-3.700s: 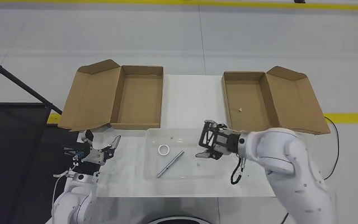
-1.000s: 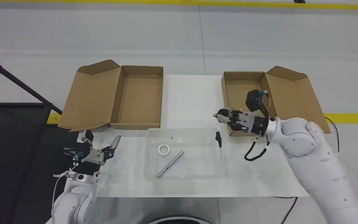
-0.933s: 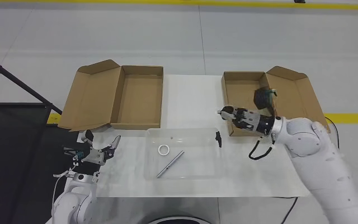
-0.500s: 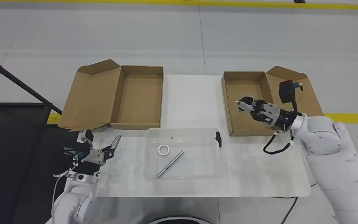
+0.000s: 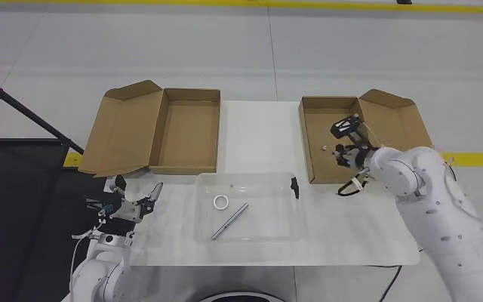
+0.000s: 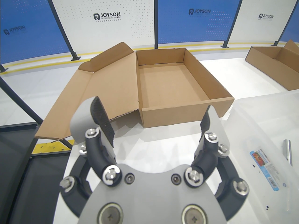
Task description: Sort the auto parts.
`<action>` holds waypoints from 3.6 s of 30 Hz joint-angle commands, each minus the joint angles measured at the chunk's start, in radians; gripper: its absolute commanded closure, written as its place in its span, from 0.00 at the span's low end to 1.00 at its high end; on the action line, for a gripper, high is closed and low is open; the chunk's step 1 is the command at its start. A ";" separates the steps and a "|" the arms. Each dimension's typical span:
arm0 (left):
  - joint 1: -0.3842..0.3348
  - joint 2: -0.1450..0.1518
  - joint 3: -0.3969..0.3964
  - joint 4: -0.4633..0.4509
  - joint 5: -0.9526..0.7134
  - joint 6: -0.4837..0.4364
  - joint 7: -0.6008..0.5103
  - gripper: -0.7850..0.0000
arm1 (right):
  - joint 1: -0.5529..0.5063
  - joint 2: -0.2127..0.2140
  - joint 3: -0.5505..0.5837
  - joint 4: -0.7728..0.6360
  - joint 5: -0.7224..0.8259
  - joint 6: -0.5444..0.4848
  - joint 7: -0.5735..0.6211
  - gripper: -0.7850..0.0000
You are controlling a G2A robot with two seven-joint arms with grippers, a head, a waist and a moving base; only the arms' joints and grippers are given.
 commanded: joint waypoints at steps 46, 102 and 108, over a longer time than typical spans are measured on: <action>0.000 0.000 0.000 0.000 0.000 0.000 0.000 0.00 | 0.302 -0.148 -0.232 0.525 -0.113 0.118 0.009 0.58; -0.320 0.056 0.149 -0.221 0.191 -0.845 -0.509 0.00 | -0.614 0.022 0.511 -0.524 -0.139 -0.434 -0.707 0.00; -0.470 0.052 0.309 -0.176 0.010 -0.919 -0.854 0.00 | -0.600 0.021 0.505 -0.524 -0.132 -0.454 -0.722 0.00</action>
